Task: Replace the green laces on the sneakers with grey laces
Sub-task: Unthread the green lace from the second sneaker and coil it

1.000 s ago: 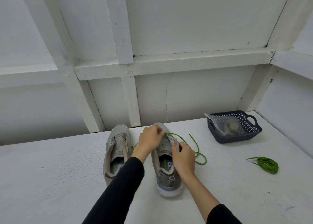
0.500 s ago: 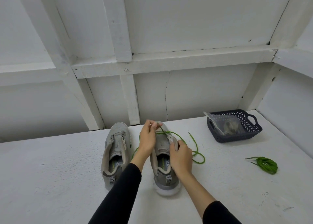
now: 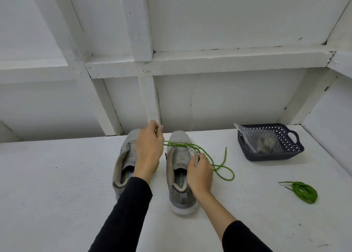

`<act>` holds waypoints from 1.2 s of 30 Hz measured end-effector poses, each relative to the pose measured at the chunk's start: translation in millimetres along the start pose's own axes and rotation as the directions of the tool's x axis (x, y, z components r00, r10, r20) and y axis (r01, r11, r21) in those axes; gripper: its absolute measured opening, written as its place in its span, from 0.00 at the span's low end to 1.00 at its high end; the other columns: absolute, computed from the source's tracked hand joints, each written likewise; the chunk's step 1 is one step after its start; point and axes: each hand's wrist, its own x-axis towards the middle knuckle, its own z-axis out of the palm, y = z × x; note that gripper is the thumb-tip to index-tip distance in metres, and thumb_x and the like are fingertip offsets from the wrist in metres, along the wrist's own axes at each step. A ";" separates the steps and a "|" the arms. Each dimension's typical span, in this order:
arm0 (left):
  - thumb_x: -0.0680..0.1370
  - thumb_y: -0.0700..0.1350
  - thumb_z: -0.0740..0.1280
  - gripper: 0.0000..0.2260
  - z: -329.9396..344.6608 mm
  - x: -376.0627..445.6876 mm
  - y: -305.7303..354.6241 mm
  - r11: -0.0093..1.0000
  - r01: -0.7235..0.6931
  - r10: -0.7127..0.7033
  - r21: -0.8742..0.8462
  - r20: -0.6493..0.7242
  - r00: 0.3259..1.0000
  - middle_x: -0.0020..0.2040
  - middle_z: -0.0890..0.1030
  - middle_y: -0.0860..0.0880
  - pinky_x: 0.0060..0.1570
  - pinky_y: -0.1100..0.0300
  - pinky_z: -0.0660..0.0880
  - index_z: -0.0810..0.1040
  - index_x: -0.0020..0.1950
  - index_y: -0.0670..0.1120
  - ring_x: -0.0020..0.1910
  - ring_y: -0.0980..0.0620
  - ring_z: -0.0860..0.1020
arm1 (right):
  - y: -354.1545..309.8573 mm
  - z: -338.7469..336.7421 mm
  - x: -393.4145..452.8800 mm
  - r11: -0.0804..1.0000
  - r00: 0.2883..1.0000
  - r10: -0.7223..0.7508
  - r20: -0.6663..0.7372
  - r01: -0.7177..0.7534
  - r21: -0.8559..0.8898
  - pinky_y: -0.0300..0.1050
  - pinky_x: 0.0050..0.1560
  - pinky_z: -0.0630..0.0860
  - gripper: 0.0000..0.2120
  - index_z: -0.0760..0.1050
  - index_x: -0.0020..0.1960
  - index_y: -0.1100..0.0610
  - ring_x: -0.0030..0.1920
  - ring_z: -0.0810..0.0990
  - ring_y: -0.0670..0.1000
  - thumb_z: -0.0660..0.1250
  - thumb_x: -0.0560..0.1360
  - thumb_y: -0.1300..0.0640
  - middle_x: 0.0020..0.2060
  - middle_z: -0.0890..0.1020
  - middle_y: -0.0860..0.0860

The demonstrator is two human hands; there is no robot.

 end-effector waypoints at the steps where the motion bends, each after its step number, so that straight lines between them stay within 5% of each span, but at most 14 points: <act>1: 0.81 0.50 0.61 0.06 2.7 -2.5 -4.8 0.996 0.007 -0.011 0.094 0.034 0.999 0.36 0.78 0.50 0.35 0.55 0.66 0.71 0.50 0.48 0.41 0.46 0.75 | 0.1 0.2 -0.1 1.000 1.000 -0.006 0.003 0.006 -0.009 0.45 0.43 0.73 0.12 0.74 0.56 0.60 0.48 0.78 0.55 0.57 0.81 0.54 0.48 0.79 0.54; 6: 0.79 0.57 0.61 0.19 21.1 -18.9 -1.4 0.907 -0.058 -0.070 0.417 0.285 0.956 0.58 0.80 0.52 0.59 0.45 0.60 0.65 0.69 0.57 0.64 0.43 0.66 | -1.4 -1.1 -0.6 0.999 1.000 -0.019 0.020 0.020 -0.044 0.45 0.49 0.73 0.15 0.72 0.63 0.61 0.55 0.77 0.55 0.58 0.81 0.54 0.55 0.78 0.55; 9: 0.80 0.57 0.59 0.16 30.0 -19.6 7.9 0.866 -0.124 -0.089 0.484 0.394 0.915 0.67 0.72 0.52 0.63 0.43 0.58 0.72 0.68 0.59 0.67 0.42 0.62 | -1.1 -0.6 -0.3 0.999 0.999 -0.027 0.018 0.028 -0.043 0.45 0.49 0.74 0.15 0.71 0.63 0.60 0.55 0.77 0.54 0.58 0.81 0.54 0.56 0.77 0.55; 14: 0.81 0.54 0.61 0.12 46.0 -14.5 7.6 0.849 -0.140 -0.122 0.510 0.446 0.887 0.66 0.71 0.52 0.62 0.44 0.58 0.80 0.61 0.56 0.66 0.42 0.61 | 0.3 0.6 -0.3 0.999 1.000 -0.023 0.019 0.024 -0.041 0.48 0.50 0.77 0.15 0.71 0.64 0.60 0.55 0.77 0.55 0.58 0.81 0.54 0.56 0.77 0.55; 19: 0.79 0.51 0.64 0.07 60.1 -11.2 2.7 0.970 0.231 -0.241 0.070 0.346 0.907 0.52 0.79 0.56 0.60 0.50 0.58 0.81 0.45 0.54 0.59 0.48 0.71 | 0.7 0.4 -0.5 0.999 0.999 -0.029 0.017 0.029 -0.036 0.47 0.51 0.76 0.15 0.72 0.63 0.59 0.55 0.77 0.54 0.57 0.81 0.53 0.56 0.77 0.54; 21: 0.79 0.50 0.63 0.08 60.8 -12.1 -3.8 0.877 0.398 -0.293 -0.269 0.357 0.887 0.44 0.82 0.57 0.64 0.44 0.68 0.77 0.41 0.52 0.51 0.49 0.77 | 0.3 -0.2 -0.9 0.999 1.000 -0.020 0.011 0.021 -0.043 0.47 0.50 0.76 0.15 0.72 0.63 0.59 0.55 0.77 0.54 0.57 0.81 0.53 0.56 0.78 0.54; 24: 0.83 0.44 0.59 0.10 63.3 -17.6 -8.5 0.682 0.484 -0.280 -0.549 0.416 0.865 0.48 0.84 0.53 0.58 0.47 0.75 0.72 0.42 0.46 0.50 0.50 0.80 | 0.4 -0.4 -0.9 0.999 1.000 -0.022 0.016 0.022 -0.044 0.48 0.51 0.76 0.14 0.72 0.62 0.59 0.55 0.77 0.54 0.58 0.81 0.53 0.55 0.78 0.54; 30: 0.84 0.37 0.50 0.12 64.7 -6.3 -5.8 0.572 0.485 -0.385 -0.661 0.306 0.871 0.37 0.71 0.49 0.38 0.63 0.66 0.64 0.42 0.47 0.34 0.54 0.68 | 0.2 1.2 0.4 0.999 1.000 -0.006 0.011 0.007 -0.038 0.47 0.49 0.74 0.13 0.73 0.60 0.60 0.53 0.77 0.55 0.58 0.80 0.54 0.53 0.78 0.54; 36: 0.84 0.40 0.52 0.11 44.1 13.0 -21.4 0.662 0.421 -0.404 -0.620 0.177 0.897 0.37 0.69 0.51 0.39 0.63 0.65 0.65 0.43 0.47 0.36 0.55 0.67 | 2.0 1.5 0.5 1.000 1.000 0.009 0.008 -0.009 -0.021 0.45 0.45 0.72 0.13 0.73 0.59 0.59 0.51 0.77 0.54 0.59 0.80 0.54 0.52 0.78 0.53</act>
